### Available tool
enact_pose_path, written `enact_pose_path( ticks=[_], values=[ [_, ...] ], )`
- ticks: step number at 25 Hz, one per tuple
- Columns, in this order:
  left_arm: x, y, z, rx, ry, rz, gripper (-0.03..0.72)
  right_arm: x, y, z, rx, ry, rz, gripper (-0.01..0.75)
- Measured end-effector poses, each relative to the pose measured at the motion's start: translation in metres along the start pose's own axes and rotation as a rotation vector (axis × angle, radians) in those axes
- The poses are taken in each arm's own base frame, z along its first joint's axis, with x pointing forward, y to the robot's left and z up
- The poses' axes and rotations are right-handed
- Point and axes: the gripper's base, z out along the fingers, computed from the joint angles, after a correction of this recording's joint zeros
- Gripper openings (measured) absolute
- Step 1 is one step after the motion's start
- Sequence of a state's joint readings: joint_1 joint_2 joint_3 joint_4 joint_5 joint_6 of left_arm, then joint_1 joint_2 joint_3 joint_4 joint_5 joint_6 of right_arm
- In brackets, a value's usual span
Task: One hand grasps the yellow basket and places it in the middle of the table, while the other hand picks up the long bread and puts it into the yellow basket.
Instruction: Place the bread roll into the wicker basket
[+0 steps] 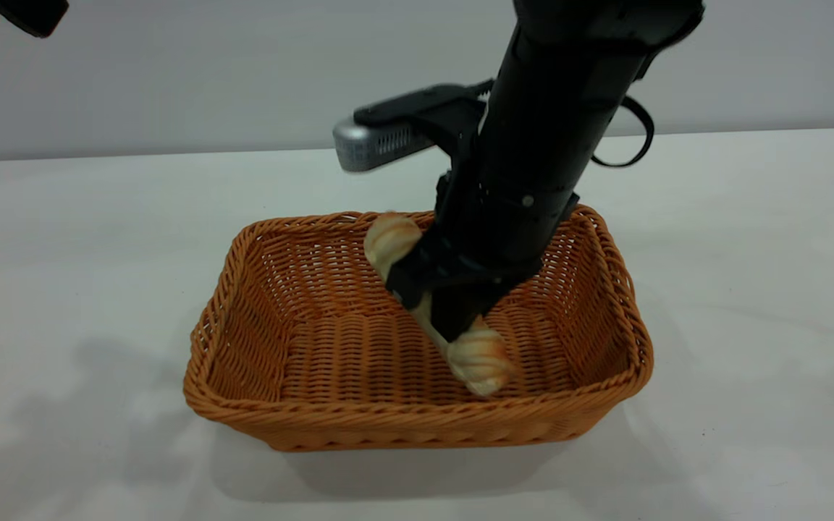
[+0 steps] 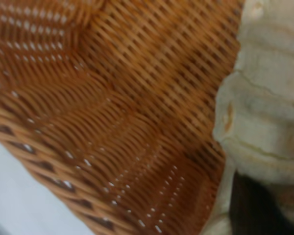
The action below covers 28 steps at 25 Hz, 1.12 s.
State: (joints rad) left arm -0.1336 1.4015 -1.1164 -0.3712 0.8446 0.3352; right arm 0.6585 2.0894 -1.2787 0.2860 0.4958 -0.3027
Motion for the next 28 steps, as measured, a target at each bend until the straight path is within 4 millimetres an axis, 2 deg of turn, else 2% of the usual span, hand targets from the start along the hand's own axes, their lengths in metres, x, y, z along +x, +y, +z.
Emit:
enact_pose_path(
  ticks=[7, 10, 19, 23, 28],
  values=[
    [0.004, 0.002, 0.000, -0.017, 0.045, 0.020, 0.586, -0.001, -0.002, 0.003, 0.023, -0.022, -0.028, 0.426],
    [0.008, 0.001, -0.002, -0.024, 0.044, 0.025, 0.586, -0.002, -0.003, 0.003, 0.026, -0.023, -0.034, 0.494],
    [0.030, -0.007, -0.030, -0.071, -0.051, 0.065, 0.586, -0.002, -0.009, -0.001, 0.071, -0.013, -0.115, 0.514],
    [0.045, -0.012, -0.044, -0.094, -0.087, 0.057, 0.586, -0.006, -0.018, -0.020, 0.084, -0.045, -0.095, 0.510],
    [0.074, -0.014, -0.054, -0.142, -0.108, -0.001, 0.586, -0.011, -0.027, -0.058, 0.098, -0.081, -0.075, 0.502]
  ],
)
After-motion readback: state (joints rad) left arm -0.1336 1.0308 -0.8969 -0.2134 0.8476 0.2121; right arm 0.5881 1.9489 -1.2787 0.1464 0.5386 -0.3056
